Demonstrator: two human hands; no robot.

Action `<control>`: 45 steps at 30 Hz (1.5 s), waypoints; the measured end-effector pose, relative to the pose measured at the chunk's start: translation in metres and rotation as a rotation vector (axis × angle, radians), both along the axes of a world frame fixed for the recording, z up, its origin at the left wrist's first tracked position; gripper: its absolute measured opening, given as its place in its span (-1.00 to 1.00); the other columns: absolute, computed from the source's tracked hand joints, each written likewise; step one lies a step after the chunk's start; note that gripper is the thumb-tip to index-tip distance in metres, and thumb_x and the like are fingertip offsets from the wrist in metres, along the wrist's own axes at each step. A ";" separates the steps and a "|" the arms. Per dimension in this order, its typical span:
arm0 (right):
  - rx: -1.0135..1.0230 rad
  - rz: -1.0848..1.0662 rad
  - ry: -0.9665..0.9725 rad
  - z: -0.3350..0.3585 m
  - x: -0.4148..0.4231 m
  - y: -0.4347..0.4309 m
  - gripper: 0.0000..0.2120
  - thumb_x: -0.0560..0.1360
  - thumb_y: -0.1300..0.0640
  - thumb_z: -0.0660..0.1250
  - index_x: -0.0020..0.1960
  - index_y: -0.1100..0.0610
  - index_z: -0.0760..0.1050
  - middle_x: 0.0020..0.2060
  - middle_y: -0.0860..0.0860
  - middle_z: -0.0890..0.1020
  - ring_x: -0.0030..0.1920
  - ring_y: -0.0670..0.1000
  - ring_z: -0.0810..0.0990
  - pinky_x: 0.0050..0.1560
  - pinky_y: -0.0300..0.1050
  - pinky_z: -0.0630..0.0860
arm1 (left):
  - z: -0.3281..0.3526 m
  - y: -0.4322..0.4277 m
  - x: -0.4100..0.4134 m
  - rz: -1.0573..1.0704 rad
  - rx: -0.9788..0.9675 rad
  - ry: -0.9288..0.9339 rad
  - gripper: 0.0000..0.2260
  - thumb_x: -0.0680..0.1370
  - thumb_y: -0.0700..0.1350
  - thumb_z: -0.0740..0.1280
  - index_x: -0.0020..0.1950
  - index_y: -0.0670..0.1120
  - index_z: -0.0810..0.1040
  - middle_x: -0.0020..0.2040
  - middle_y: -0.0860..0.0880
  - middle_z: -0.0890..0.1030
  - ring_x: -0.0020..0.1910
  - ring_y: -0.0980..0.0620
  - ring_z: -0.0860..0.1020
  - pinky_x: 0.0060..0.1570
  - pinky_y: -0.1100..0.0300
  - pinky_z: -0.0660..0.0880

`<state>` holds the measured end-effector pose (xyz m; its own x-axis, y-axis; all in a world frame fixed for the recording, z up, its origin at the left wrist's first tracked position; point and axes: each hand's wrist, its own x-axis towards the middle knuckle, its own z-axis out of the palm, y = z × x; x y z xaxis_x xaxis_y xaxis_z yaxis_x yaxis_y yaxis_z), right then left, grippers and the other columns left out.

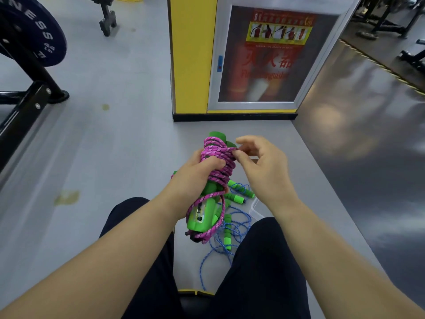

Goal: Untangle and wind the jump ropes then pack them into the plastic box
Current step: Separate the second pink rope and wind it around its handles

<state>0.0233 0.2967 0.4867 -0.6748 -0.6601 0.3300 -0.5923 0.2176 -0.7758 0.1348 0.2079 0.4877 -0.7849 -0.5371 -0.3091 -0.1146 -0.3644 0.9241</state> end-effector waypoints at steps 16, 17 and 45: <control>0.024 -0.011 0.067 -0.007 -0.002 0.002 -0.86 0.42 0.31 0.31 -0.11 0.17 0.62 -0.24 -0.04 0.56 -0.21 -0.13 0.54 -0.17 -0.35 0.48 | -0.002 0.001 -0.001 -0.026 -0.006 -0.028 -0.88 0.50 -0.16 0.28 0.02 -0.02 0.50 -0.22 -0.16 0.62 -0.36 -0.13 0.59 -0.33 0.08 0.56; 0.051 0.009 0.072 -0.005 -0.003 0.002 -0.87 0.42 0.31 0.31 -0.12 0.17 0.61 -0.23 -0.04 0.54 -0.22 -0.14 0.52 -0.18 -0.38 0.45 | -0.001 0.001 -0.001 -0.027 -0.008 -0.026 -0.89 0.50 -0.16 0.28 0.01 -0.01 0.49 -0.24 -0.15 0.62 -0.39 -0.11 0.59 -0.36 0.11 0.56; -0.206 0.160 -0.228 -0.006 -0.005 0.021 -0.75 0.48 0.28 0.34 -0.04 -0.08 0.51 -0.14 0.00 0.63 -0.11 0.02 0.62 -0.13 -0.11 0.60 | 0.009 -0.006 0.003 -0.166 0.464 0.107 -0.46 0.31 -0.10 0.25 0.26 -0.29 0.41 -0.13 -0.28 0.60 -0.39 -0.18 0.59 -0.45 0.09 0.56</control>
<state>0.0186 0.3173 0.4804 -0.6398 -0.6990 0.3195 -0.4123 -0.0387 -0.9102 0.1375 0.2020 0.4963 -0.8884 -0.2270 -0.3990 -0.1198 -0.7244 0.6789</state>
